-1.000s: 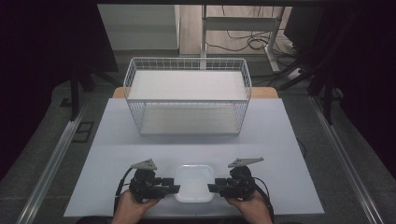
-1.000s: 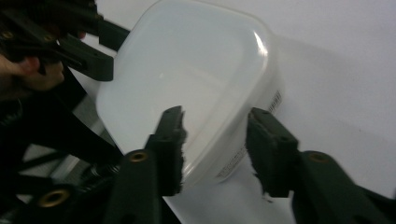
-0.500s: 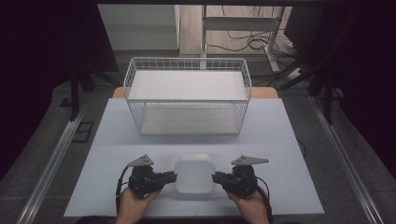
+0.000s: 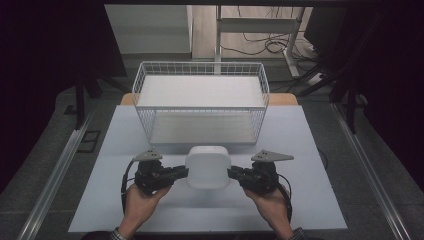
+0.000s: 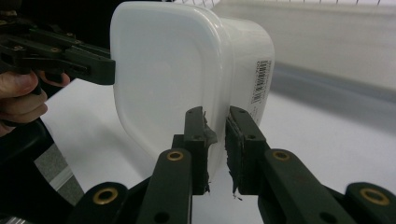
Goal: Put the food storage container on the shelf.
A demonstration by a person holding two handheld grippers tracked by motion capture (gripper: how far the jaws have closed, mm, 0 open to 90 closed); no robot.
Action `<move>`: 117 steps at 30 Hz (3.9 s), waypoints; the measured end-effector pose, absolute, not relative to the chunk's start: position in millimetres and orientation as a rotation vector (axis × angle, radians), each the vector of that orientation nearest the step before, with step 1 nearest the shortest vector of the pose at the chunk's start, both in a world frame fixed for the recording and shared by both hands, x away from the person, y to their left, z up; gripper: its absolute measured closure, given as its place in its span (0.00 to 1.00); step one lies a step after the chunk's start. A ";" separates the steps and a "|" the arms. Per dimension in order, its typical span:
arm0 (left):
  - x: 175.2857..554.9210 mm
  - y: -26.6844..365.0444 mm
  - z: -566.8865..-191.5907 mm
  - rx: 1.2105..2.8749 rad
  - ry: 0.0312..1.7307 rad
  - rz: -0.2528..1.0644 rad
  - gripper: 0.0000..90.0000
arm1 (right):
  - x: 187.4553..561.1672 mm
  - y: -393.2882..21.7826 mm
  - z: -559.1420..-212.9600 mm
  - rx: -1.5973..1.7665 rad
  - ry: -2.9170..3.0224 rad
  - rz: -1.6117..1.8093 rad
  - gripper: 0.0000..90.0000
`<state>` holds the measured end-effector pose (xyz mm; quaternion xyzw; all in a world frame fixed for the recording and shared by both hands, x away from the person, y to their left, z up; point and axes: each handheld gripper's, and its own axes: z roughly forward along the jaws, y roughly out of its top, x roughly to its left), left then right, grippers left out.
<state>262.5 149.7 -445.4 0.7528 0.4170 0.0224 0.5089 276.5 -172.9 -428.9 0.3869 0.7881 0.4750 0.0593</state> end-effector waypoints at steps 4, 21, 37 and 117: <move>271.4 151.9 -431.8 1.803 0.995 0.080 0.89 | 285.6 -170.4 -415.8 1.145 2.371 1.446 0.87; 304.9 160.6 -373.7 1.756 0.972 0.172 0.89 | 321.5 -159.6 -357.9 1.078 2.296 1.496 0.87; 345.8 174.9 -314.2 1.715 0.954 0.230 0.88 | 360.7 -143.3 -300.0 1.014 2.224 1.536 0.87; 439.6 165.1 -310.1 1.690 1.066 0.322 0.27 | 461.5 -113.9 -296.7 1.112 2.164 1.432 0.25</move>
